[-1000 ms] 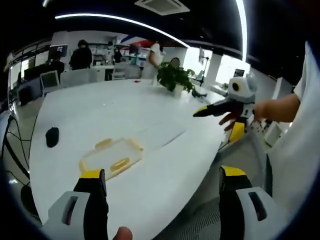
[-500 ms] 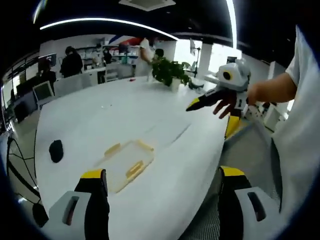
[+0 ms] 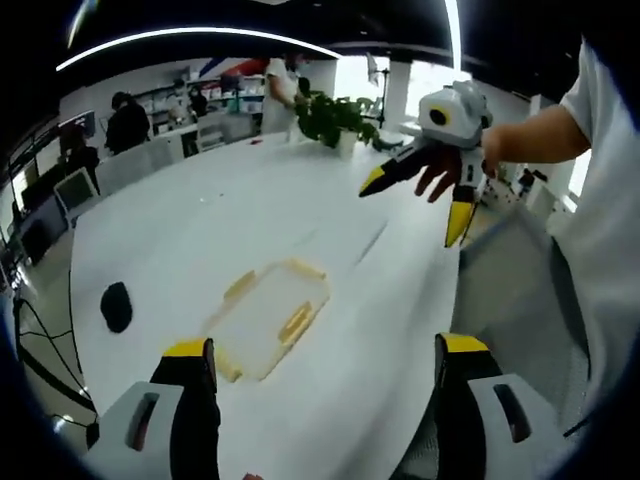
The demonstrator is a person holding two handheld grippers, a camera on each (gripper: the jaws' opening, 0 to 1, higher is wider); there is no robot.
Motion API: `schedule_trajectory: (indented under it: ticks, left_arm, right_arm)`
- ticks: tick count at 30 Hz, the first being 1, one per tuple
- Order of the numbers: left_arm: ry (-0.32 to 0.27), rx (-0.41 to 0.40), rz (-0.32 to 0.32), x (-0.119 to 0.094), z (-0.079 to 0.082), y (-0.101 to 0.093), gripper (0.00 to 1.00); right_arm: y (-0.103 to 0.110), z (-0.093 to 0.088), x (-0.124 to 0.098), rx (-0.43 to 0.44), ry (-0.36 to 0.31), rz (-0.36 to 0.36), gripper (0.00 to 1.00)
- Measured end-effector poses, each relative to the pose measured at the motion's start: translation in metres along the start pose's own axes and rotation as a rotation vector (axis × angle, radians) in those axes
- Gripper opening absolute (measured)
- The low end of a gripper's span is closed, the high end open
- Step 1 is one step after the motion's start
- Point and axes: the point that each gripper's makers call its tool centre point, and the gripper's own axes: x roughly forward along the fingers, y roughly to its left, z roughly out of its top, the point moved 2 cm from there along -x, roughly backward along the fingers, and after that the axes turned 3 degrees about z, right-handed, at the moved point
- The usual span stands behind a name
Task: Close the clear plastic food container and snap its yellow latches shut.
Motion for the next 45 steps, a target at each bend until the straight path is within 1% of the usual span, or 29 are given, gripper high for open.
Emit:
schedule_trajectory:
  ticks: [4, 8, 12, 14, 15, 17, 18, 20, 25, 29, 31, 32, 35, 37, 39, 42, 45]
  left_arm:
    - [0.033, 0.051, -0.006, 0.003, -0.004, 0.008, 0.89]
    - [0.057, 0.096, -0.010, 0.008, -0.008, 0.018, 0.86]
    - [0.078, 0.123, -0.030, 0.013, -0.010, 0.024, 0.85]
    - [0.082, 0.133, -0.051, 0.015, -0.009, 0.026, 0.86]
    - [0.072, 0.127, -0.073, 0.017, -0.007, 0.025, 0.87]
    - [0.091, 0.145, -0.075, 0.018, -0.008, 0.029, 0.85]
    - [0.104, 0.167, -0.083, 0.019, -0.009, 0.030, 0.85]
    - [0.115, 0.178, -0.095, 0.020, -0.009, 0.032, 0.84]
    - [0.160, 0.234, -0.114, 0.022, -0.016, 0.042, 0.83]
    - [0.215, 0.286, -0.137, 0.023, -0.026, 0.047, 0.83]
    - [0.247, 0.320, -0.144, 0.023, -0.032, 0.050, 0.83]
    - [0.256, 0.322, -0.150, 0.024, -0.035, 0.051, 0.83]
    - [0.281, 0.346, -0.159, 0.026, -0.040, 0.054, 0.82]
    - [0.292, 0.359, -0.166, 0.029, -0.042, 0.057, 0.82]
    - [0.299, 0.365, -0.169, 0.031, -0.042, 0.059, 0.81]
    - [0.310, 0.385, -0.178, 0.034, -0.042, 0.064, 0.80]
    - [0.322, 0.399, -0.183, 0.037, -0.041, 0.069, 0.79]
  right_arm:
    - [-0.007, 0.002, 0.007, -0.015, 0.011, 0.011, 0.83]
    - [-0.016, 0.006, 0.014, -0.015, 0.011, 0.016, 0.81]
    - [-0.026, 0.004, 0.021, -0.070, 0.058, 0.016, 0.77]
    - [-0.029, 0.004, 0.024, -0.081, 0.066, 0.014, 0.77]
    - [-0.031, 0.004, 0.025, -0.085, 0.073, 0.021, 0.77]
    - [-0.033, 0.004, 0.029, -0.099, 0.087, 0.027, 0.76]
    - [-0.034, 0.004, 0.030, -0.112, 0.094, 0.028, 0.75]
    - [-0.036, 0.003, 0.033, -0.132, 0.108, 0.037, 0.74]
    - [-0.041, -0.001, 0.041, -0.177, 0.156, 0.049, 0.74]
    - [-0.047, 0.002, 0.048, -0.191, 0.172, 0.057, 0.73]
    - [-0.050, 0.002, 0.051, -0.208, 0.186, 0.062, 0.71]
    - [-0.051, 0.003, 0.052, -0.212, 0.188, 0.065, 0.71]
    - [-0.056, 0.002, 0.056, -0.220, 0.211, 0.077, 0.71]
    - [-0.059, 0.001, 0.058, -0.255, 0.231, 0.086, 0.69]
    - [-0.061, -0.001, 0.061, -0.261, 0.247, 0.099, 0.69]
    - [-0.066, -0.006, 0.064, -0.304, 0.289, 0.113, 0.67]
    - [-0.068, -0.009, 0.068, -0.304, 0.304, 0.125, 0.65]
